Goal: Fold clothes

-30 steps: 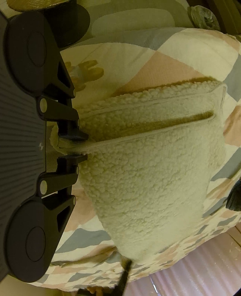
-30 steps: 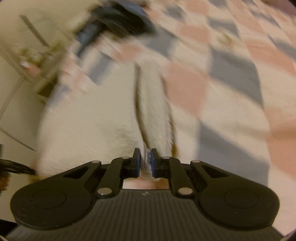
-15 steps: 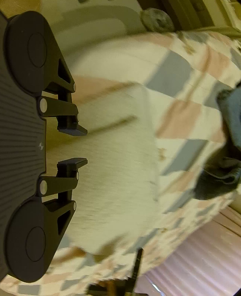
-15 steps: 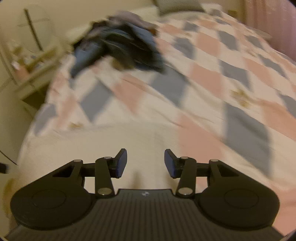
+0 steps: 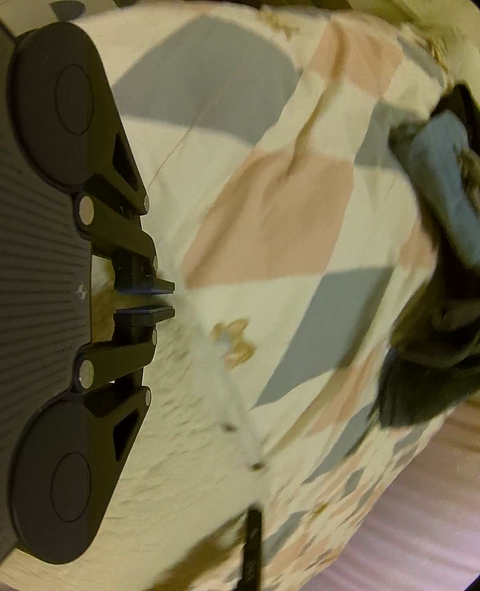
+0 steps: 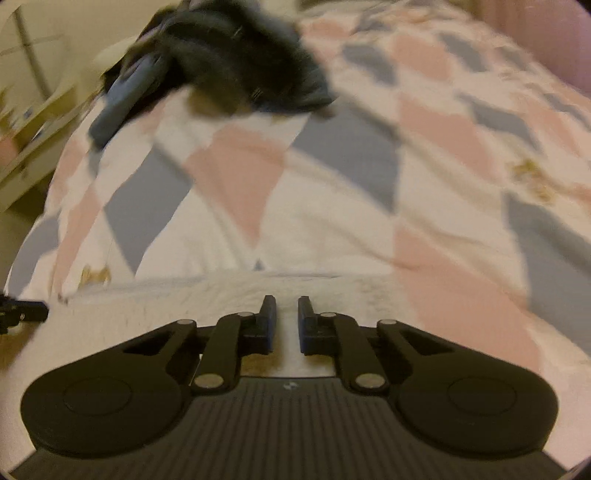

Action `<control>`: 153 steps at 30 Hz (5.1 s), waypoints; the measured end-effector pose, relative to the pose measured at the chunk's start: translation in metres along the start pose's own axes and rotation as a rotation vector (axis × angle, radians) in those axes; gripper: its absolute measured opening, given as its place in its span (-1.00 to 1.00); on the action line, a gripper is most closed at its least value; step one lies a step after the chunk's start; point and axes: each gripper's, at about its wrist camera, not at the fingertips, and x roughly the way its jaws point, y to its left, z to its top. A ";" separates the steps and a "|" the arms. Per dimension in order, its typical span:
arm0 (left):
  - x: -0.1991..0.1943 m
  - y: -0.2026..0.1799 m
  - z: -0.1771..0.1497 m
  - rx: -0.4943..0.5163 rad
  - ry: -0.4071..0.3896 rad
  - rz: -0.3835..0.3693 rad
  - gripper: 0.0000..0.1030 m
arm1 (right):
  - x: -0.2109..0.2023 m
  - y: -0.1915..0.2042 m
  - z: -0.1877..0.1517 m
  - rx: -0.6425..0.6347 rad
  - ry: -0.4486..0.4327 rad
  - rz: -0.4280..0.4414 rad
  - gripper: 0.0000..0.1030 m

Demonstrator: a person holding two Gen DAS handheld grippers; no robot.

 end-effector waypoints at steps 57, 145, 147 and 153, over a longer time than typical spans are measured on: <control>-0.223 -0.080 -0.101 0.185 0.296 -0.027 -0.26 | -0.264 0.113 -0.156 0.526 0.028 -0.160 0.36; -0.048 0.125 -0.104 2.313 -0.468 -0.512 0.27 | -0.095 0.452 -0.177 -0.080 0.337 -0.710 0.66; -0.039 0.130 -0.107 2.321 -0.529 -0.511 0.27 | -0.079 0.459 -0.188 -0.216 0.348 -0.744 0.59; -0.018 0.134 -0.114 2.320 -0.619 -0.517 0.26 | -0.051 0.460 -0.212 -0.396 0.347 -0.799 0.58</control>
